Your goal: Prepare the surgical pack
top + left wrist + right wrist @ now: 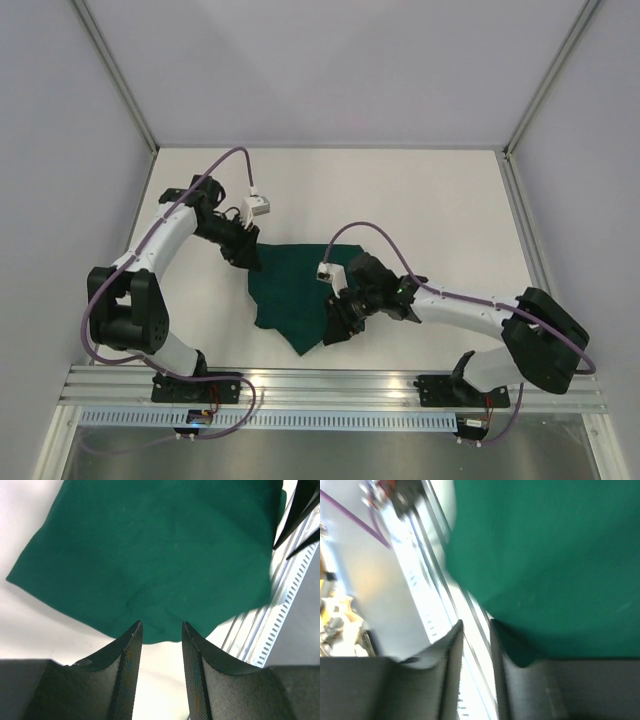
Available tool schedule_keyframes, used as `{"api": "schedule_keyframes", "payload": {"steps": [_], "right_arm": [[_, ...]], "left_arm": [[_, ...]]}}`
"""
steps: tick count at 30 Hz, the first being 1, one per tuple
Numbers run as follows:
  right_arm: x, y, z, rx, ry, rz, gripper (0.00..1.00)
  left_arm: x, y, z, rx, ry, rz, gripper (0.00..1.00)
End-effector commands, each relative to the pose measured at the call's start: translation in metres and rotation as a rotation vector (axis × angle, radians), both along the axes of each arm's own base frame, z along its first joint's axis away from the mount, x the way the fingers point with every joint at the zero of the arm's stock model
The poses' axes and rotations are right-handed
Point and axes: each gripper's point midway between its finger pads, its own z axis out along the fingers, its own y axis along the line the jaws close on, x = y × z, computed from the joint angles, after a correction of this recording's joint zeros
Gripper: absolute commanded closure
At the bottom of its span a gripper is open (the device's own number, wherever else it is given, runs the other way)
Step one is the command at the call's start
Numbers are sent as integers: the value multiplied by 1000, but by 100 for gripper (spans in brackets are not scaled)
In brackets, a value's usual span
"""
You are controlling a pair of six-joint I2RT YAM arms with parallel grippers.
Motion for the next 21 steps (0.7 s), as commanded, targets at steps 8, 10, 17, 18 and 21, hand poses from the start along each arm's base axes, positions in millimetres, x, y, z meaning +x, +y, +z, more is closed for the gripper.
{"api": "schedule_keyframes", "payload": {"steps": [8, 10, 17, 18, 21], "right_arm": [[-8, -26, 2, -56, -112, -137, 35], [-1, -31, 11, -63, -140, -197, 30], [81, -78, 49, -127, -162, -637, 23], [94, -85, 48, -133, -167, -692, 23], [129, -94, 45, -99, -142, -789, 25]], "left_arm": [[0, 4, -20, 123, -10, 51, 52], [-1, 11, -26, 167, 3, 78, 46], [25, 38, -31, 210, 59, 282, 36], [28, 41, -33, 214, 66, 292, 35], [28, 38, -45, 205, 122, 286, 35]]}}
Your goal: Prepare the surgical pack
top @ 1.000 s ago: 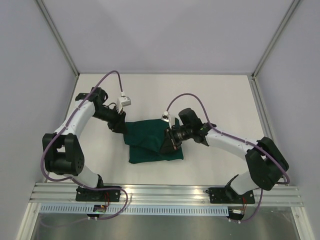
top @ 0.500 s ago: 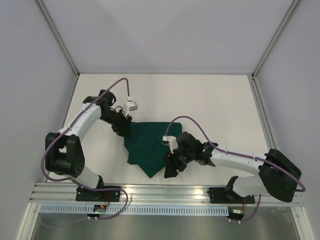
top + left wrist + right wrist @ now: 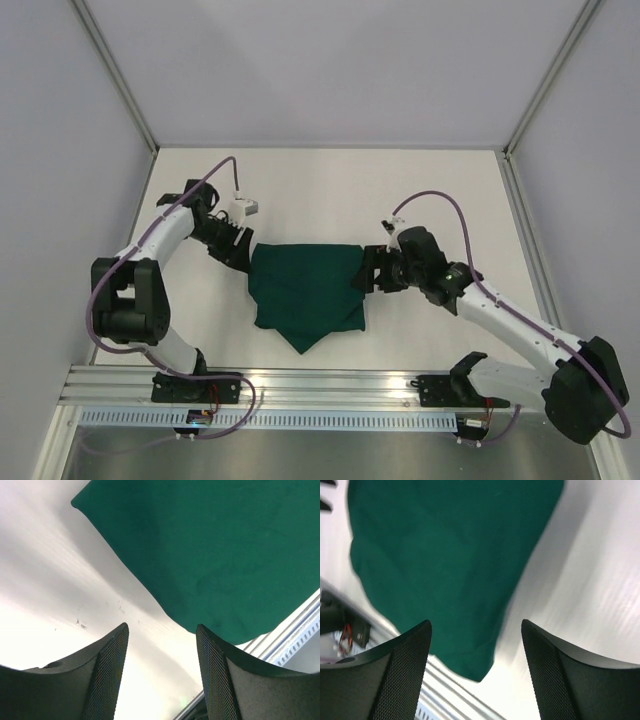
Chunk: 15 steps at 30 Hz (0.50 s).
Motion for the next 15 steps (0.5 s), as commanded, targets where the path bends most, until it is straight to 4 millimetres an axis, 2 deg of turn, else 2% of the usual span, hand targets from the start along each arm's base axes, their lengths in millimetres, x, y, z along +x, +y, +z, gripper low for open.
{"api": "schedule_keyframes", "payload": {"steps": [1, 3, 4, 6, 7, 9, 10, 12, 13, 14, 15], "right_arm": [[42, -12, -7, 15, 21, -153, 26], [57, -8, -6, 67, 27, -153, 29], [61, -7, -16, 58, 55, -153, 32], [65, 0, -21, 84, 73, -134, 38], [64, 2, -29, 87, 97, -125, 49], [58, 7, -38, 111, 128, -112, 62], [57, 6, -41, 113, 135, -116, 74], [55, 2, -47, 107, 143, -132, 85], [54, -4, -50, 101, 149, -150, 93], [54, -7, -51, 92, 152, -163, 98], [54, -15, -57, 59, 161, -196, 99]], "left_arm": [[10, -5, -5, -24, 43, 38, 35], [10, -8, -12, -44, 73, 30, 36], [9, -9, -15, -49, 82, 29, 37], [5, -14, -19, -82, 109, 15, 41], [2, -16, -20, -92, 124, 6, 43], [-2, -20, -21, -127, 141, -11, 51], [-4, -22, -22, -136, 150, -16, 55], [-6, -26, -19, -172, 159, -38, 75], [-12, -28, -18, -184, 189, -44, 90], [-13, -31, -13, -213, 191, -56, 98], [-15, -32, -10, -225, 192, -68, 100]]}}
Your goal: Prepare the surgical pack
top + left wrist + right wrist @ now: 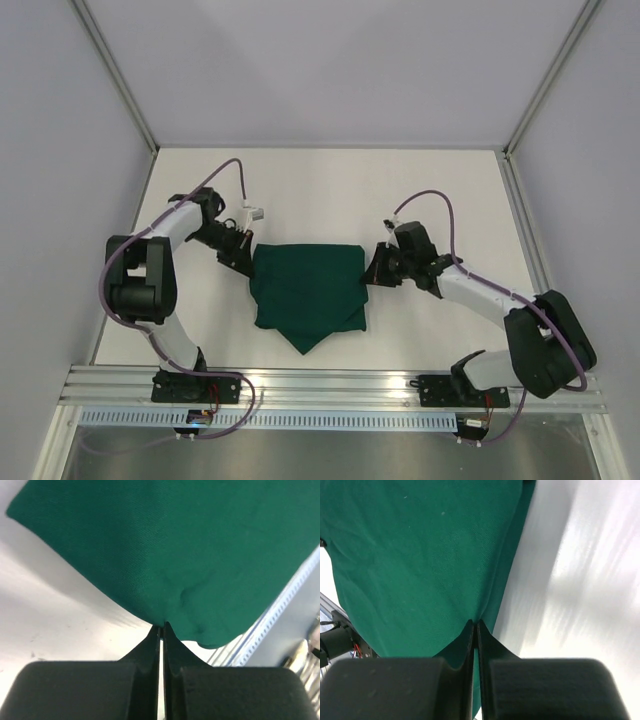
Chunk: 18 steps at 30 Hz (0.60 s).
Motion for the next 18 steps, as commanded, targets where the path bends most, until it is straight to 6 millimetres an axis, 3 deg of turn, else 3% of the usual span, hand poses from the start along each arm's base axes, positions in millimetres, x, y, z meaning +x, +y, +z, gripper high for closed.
{"api": "schedule_keyframes", "payload": {"steps": [1, 4, 7, 10, 15, 18], "right_arm": [[5, -10, 5, -7, -33, -53, 100], [2, -18, 2, -39, -30, -75, 99], [1, -27, -7, -75, -15, -105, 99], [-1, -38, -30, -147, 28, -134, 100], [-8, -33, -53, -133, 97, -123, 100], [-8, -33, -52, -135, 93, -119, 99]], "left_arm": [[-11, -14, 20, -113, 33, -42, 100], [-13, -12, 15, -100, 54, -38, 100], [-10, -2, -7, -16, 73, -8, 100], [-11, 14, -31, 92, 79, -10, 100], [-14, 16, -39, 101, 103, -20, 100], [-18, 15, -38, 89, 111, -34, 100]]}}
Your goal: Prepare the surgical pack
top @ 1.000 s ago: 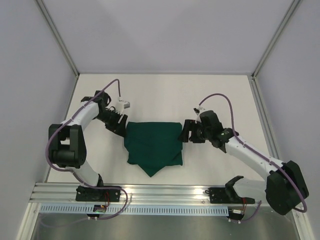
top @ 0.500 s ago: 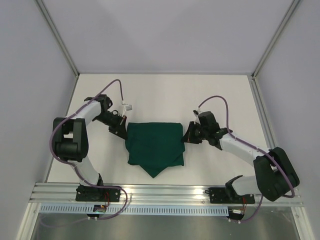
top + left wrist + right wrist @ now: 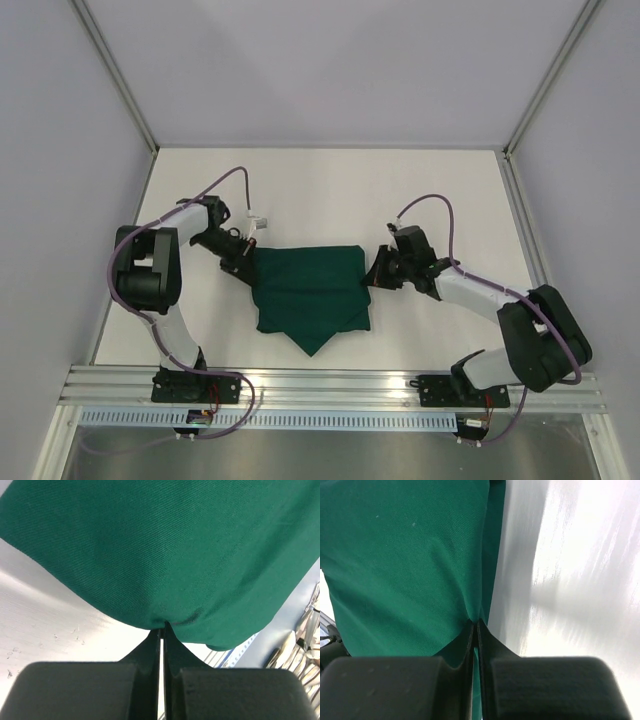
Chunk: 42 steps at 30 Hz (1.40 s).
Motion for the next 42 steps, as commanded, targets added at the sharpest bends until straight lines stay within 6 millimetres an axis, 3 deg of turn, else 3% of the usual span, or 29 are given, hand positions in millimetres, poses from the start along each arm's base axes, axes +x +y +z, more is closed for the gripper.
{"api": "schedule_keyframes", "payload": {"steps": [1, 2, 3, 6, 12, 18, 21, 26, 29, 30, 35, 37, 42], "right_arm": [[-12, -22, -29, -108, 66, -32, 96], [-12, -20, -24, -97, 60, -19, 90], [-11, -17, -18, -86, 46, -8, 79], [-8, -14, 4, -61, -5, 11, 64], [-7, -11, 43, -17, -91, 31, 49], [-9, -5, 35, 0, -67, 59, 33], [-11, 5, 27, 41, -40, 87, 31], [-17, 20, 14, 114, 7, 115, 36], [-19, 19, 6, 119, 27, 87, 48], [-19, 18, 4, 120, 36, 75, 56], [-15, 11, -6, 91, 44, 4, 78], [-11, 5, -11, 69, 44, -31, 82], [14, 3, -9, 77, 10, -97, 96]], "left_arm": [[-3, 15, -10, 71, -7, -32, 100], [-6, 14, -8, 63, -2, -41, 99], [-5, 13, -3, 54, -11, -43, 86], [-3, 10, 12, 29, -43, -47, 66], [7, 11, 50, 37, -184, -38, 60], [-1, 9, 73, 103, -330, -94, 53], [-16, -9, 72, 137, -422, -210, 46], [-35, -29, 54, 213, -549, -414, 41], [-45, -35, 34, 243, -564, -502, 40], [-49, -31, 22, 267, -537, -527, 40], [-42, -22, -8, 357, -478, -552, 45], [-41, -25, -9, 341, -488, -542, 46], [-6, -35, 3, 365, -606, -480, 51]]}}
